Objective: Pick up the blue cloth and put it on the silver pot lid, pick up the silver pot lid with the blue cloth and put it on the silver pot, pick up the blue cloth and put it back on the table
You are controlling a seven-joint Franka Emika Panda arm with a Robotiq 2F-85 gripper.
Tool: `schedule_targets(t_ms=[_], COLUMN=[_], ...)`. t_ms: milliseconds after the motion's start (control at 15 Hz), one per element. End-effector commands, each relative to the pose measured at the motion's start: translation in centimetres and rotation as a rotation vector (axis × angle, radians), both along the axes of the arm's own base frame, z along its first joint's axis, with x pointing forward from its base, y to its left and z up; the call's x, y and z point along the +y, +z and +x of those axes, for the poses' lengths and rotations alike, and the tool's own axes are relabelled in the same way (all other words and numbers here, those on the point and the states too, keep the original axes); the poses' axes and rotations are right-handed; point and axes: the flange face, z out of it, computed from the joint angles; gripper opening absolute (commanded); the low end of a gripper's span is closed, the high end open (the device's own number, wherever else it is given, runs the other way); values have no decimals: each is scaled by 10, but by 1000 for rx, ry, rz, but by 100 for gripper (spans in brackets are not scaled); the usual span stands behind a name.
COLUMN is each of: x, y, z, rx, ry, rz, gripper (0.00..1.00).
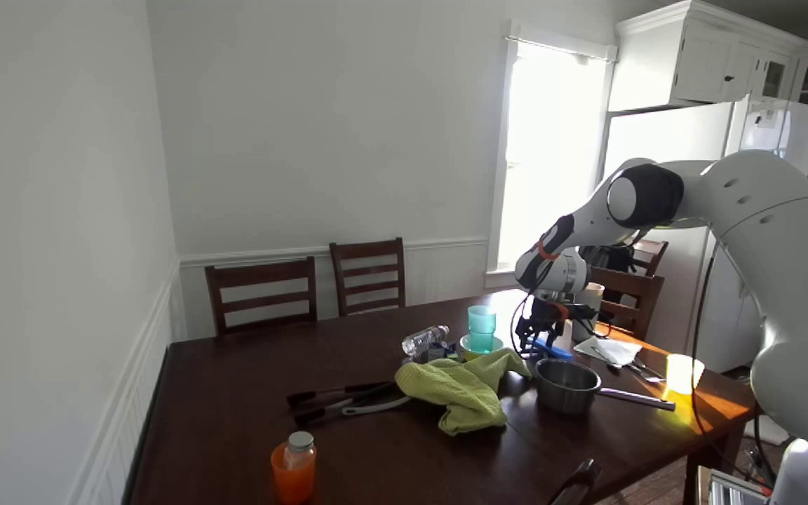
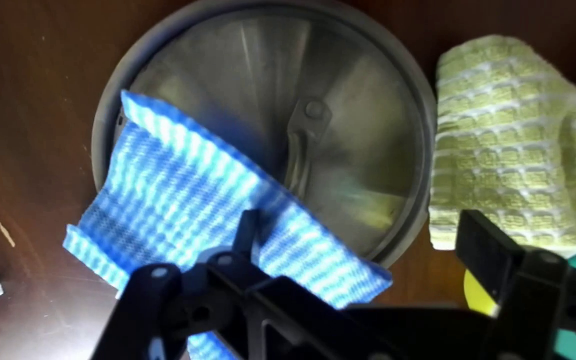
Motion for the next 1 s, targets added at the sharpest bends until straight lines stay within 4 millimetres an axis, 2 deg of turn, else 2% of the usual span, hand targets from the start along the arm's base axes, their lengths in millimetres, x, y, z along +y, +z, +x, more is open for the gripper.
schedule_targets(t_ms=[0,267,400,667,933], x=[-1,-15,-28,-48,-50], y=[20,48,54,41,14], z=[-3,-17,-29,-49,-51], rx=[-16,-80,-100,-120,-138], ry=[1,-39,-76,-148,-186], rz=[-17,-40,-52,-59,-36], gripper=[100,100,100,100,100])
